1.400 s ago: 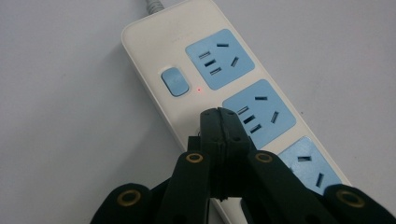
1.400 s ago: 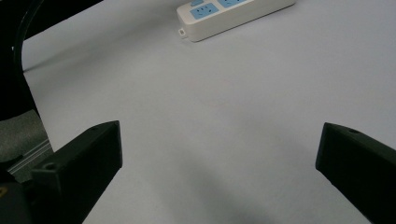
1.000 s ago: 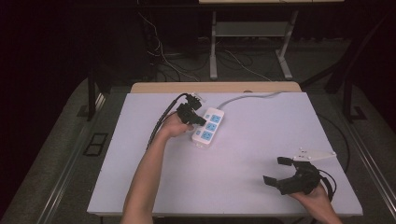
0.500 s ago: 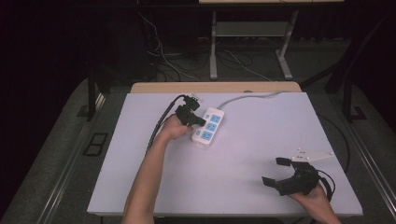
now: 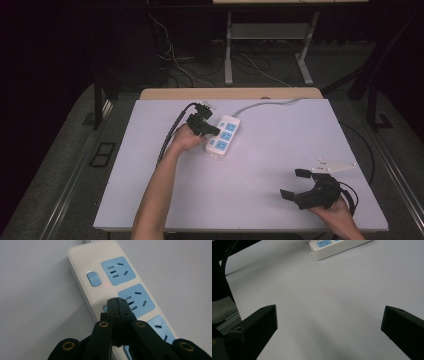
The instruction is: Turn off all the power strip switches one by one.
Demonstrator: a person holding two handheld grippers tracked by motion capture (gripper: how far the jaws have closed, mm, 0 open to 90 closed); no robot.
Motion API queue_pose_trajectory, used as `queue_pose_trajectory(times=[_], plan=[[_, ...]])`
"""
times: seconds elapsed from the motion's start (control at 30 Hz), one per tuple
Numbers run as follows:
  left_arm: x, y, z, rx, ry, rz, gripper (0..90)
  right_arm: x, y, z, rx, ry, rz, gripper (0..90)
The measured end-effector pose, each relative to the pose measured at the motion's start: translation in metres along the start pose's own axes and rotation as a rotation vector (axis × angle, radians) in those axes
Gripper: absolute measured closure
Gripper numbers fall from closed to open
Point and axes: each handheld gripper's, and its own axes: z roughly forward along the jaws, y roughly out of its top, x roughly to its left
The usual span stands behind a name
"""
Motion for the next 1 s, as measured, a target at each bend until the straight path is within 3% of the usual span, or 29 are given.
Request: queue_pose_trajectory(times=[0.13, 0.3, 0.37, 0.43, 0.5, 0.6, 1.0], plan=[[-0.003, 0.002, 0.0, 0.012, 0.017, 0.018, 89.5, 0.0, 0.0, 0.0, 0.0, 0.0, -0.002, 0.3], [-0.002, 0.002, 0.0, 0.014, 0.014, 0.013, 89.4, 0.0, 0.0, -0.001, -0.005, 0.001, 0.001, 0.3], [-0.001, 0.003, -0.002, -0.008, 0.003, 0.006, 89.4, -0.001, 0.0, -0.001, -0.005, 0.002, 0.003, 0.3], [-0.001, 0.006, -0.003, 0.0, 0.035, 0.006, 89.3, -0.001, 0.0, -0.001, -0.004, 0.003, 0.003, 0.3], [-0.002, 0.01, -0.002, 0.015, 0.038, 0.019, 89.3, -0.001, 0.0, 0.0, -0.004, 0.003, 0.003, 0.3], [-0.003, 0.017, -0.003, 0.005, 0.026, 0.031, 89.3, -0.002, 0.0, 0.0, -0.006, 0.003, 0.005, 0.3], [-0.003, 0.036, -0.013, -0.006, 0.048, 0.052, 89.3, -0.003, 0.0, -0.002, -0.01, 0.001, 0.008, 0.3]])
